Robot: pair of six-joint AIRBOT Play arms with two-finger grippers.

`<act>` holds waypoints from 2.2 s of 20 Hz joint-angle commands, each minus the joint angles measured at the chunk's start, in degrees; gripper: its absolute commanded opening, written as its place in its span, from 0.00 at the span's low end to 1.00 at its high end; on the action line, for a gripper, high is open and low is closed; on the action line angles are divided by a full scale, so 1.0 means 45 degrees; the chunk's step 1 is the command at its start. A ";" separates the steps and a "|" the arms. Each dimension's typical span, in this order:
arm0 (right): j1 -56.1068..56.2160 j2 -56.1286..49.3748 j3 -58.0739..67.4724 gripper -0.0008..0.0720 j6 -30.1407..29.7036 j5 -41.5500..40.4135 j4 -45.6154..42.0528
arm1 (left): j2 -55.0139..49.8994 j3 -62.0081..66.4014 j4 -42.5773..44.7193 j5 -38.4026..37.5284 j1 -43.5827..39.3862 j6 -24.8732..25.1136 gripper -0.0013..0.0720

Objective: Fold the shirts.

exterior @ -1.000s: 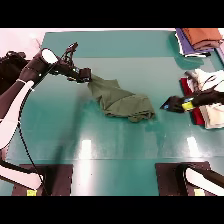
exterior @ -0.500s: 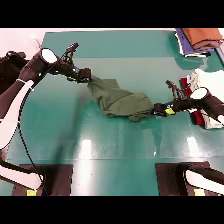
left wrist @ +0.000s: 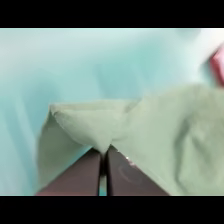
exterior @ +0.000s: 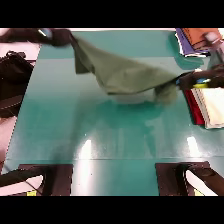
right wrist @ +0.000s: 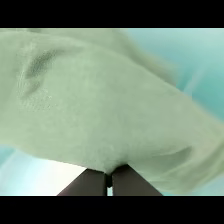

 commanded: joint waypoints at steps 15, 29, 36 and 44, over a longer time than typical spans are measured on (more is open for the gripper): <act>0.4206 -0.1307 -0.0704 0.42 0.2492 0.2574 -0.1549 | 0.1452 -0.2667 0.2229 -0.2691 0.0005 0.0316 0.05; -0.0476 -0.6557 -0.4012 0.76 -0.0850 -0.0568 0.5260 | -0.0223 -0.4469 0.2705 -0.1656 0.0005 -0.0039 0.05; 0.1423 -0.9476 -0.1787 0.52 -0.1146 -0.1122 0.6227 | -0.0223 -0.4469 0.2647 -0.1583 0.0005 -0.0049 0.05; 0.0559 -0.6708 0.1914 0.03 -0.1851 0.0437 0.5994 | 0.1564 -0.2263 0.3453 -0.1292 0.0005 -0.0058 0.05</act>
